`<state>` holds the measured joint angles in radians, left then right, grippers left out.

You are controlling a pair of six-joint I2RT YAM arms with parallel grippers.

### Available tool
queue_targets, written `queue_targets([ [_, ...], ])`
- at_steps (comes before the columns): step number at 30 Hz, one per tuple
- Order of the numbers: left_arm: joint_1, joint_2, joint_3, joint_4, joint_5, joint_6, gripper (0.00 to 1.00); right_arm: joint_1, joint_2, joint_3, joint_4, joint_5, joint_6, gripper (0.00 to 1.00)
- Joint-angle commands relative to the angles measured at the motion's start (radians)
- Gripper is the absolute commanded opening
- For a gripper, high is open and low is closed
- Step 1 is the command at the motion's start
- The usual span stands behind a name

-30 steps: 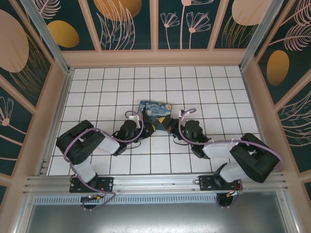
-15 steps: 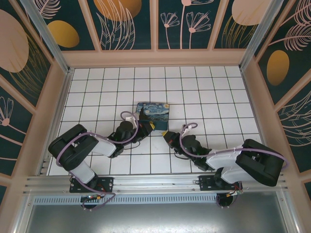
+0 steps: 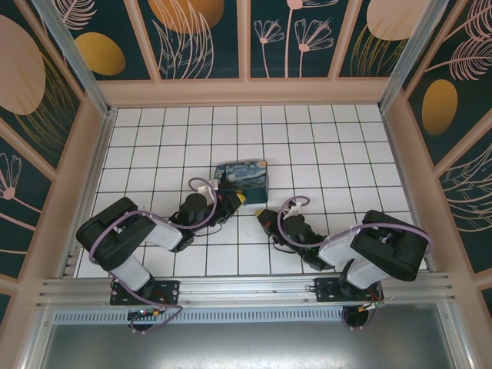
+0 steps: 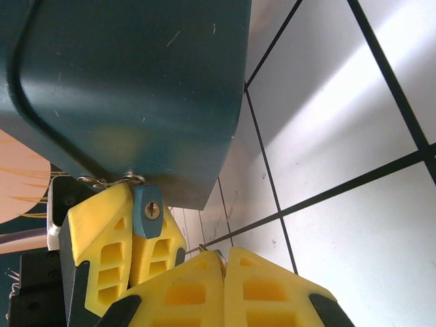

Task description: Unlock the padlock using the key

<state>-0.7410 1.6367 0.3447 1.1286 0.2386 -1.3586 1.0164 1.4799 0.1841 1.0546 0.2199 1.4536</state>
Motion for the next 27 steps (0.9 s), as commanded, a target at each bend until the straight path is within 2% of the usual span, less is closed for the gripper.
queue_targets([
  [1, -0.005, -0.018, 0.000, 0.099, 0.031, -0.025, 0.00, 0.004, 0.014, 0.022, 0.071, 0.025, -0.012, 0.00],
  [13, -0.005, 0.038, 0.002, 0.173, 0.060, -0.079, 0.00, -0.024, 0.025, 0.046, 0.073, -0.001, -0.041, 0.00],
  [27, -0.005, 0.032, 0.005, 0.142, 0.053, -0.057, 0.00, -0.048, 0.002, 0.050, 0.054, -0.011, -0.048, 0.00],
])
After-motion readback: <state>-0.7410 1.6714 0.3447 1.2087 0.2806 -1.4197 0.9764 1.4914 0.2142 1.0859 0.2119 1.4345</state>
